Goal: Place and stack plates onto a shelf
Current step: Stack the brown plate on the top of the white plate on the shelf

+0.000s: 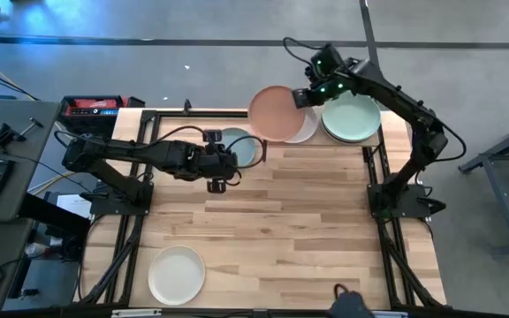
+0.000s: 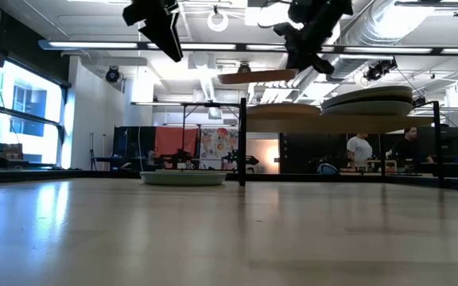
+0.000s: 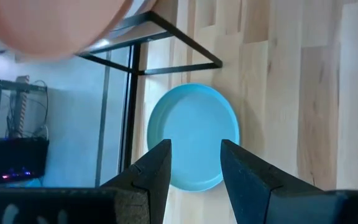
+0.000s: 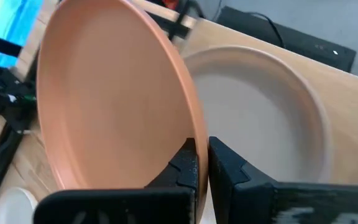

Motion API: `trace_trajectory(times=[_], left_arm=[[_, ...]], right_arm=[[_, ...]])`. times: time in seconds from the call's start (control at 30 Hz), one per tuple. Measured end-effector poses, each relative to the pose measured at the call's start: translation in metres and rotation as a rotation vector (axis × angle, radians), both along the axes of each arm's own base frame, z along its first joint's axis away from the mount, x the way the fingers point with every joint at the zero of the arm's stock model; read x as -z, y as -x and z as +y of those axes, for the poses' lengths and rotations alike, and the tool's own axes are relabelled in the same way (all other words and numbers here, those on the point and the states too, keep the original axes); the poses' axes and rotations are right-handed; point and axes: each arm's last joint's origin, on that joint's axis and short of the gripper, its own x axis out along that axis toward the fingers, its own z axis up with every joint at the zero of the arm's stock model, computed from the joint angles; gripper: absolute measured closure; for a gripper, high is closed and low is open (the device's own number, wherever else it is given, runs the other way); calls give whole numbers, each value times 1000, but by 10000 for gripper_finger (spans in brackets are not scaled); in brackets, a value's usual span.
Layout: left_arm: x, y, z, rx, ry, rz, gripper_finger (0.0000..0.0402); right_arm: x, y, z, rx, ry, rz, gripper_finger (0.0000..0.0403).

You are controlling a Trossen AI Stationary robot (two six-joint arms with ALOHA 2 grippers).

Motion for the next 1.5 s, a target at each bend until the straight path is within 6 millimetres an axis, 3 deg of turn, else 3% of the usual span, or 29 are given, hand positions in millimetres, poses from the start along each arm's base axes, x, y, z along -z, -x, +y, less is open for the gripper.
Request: trace_trajectory(times=[0.23, 0.37, 0.6, 0.87, 1.5], left_arm=[[1, -1, 15, -42, 62, -14, 273], [1, -1, 23, -62, 76, -20, 273], [0, -1, 37, -102, 94, -31, 273], [1, 0, 45, -128, 117, -37, 273], [1, 0, 46, -127, 116, -38, 273]], right_arm=[[5, 32, -21, -4, -26, 70, 403], [9, 40, -29, -10, -23, 96, 403], [26, 33, -40, -31, -50, 134, 403], [28, 34, -40, -20, -60, 169, 403], [40, 26, -40, -15, -89, 227, 402]])
